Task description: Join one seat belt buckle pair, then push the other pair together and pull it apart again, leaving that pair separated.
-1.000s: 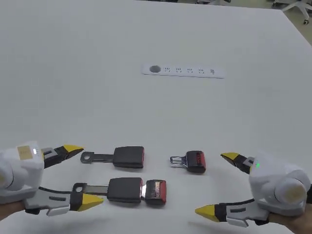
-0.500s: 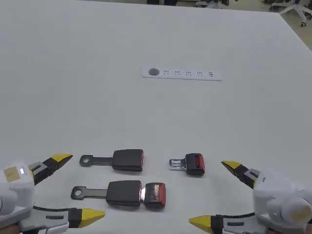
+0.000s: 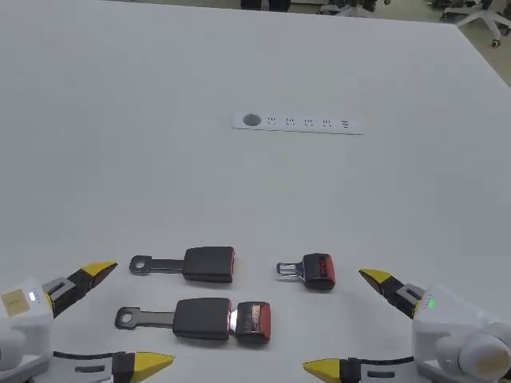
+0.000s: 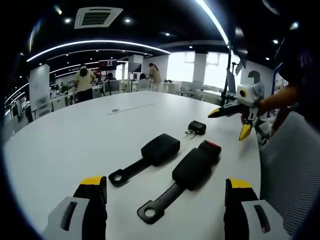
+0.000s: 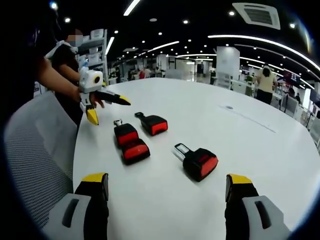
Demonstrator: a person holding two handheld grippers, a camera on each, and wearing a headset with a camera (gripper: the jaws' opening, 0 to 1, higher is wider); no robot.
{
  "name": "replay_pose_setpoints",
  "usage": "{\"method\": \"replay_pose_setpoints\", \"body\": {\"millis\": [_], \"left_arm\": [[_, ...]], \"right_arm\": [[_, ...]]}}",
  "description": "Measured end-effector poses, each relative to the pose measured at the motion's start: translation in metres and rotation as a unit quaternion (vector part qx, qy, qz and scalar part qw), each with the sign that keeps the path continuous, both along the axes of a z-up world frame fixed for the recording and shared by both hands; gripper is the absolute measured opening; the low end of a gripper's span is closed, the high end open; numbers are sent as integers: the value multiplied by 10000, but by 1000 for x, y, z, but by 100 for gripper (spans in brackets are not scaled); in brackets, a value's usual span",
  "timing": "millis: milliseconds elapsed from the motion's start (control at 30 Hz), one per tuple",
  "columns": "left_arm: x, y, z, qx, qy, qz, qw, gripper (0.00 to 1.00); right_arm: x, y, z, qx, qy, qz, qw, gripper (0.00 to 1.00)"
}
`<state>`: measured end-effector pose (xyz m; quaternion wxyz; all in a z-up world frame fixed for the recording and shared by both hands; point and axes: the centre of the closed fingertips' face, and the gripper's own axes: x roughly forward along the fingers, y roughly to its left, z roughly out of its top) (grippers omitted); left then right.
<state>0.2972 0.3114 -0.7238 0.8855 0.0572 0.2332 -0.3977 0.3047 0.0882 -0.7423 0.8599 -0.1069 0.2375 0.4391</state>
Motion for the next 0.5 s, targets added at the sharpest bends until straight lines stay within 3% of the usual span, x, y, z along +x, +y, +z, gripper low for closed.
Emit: {"method": "replay_pose_setpoints", "body": {"millis": [167,500], "left_arm": [[1,-1,3,-16,-33,-9,10000,100],[4,0,5,-49,-77,-6,10000,100]], "right_arm": [[0,2,5,50,-16,-24,10000,99],[1,-1,1,92,14,-70,9999,99]]}}
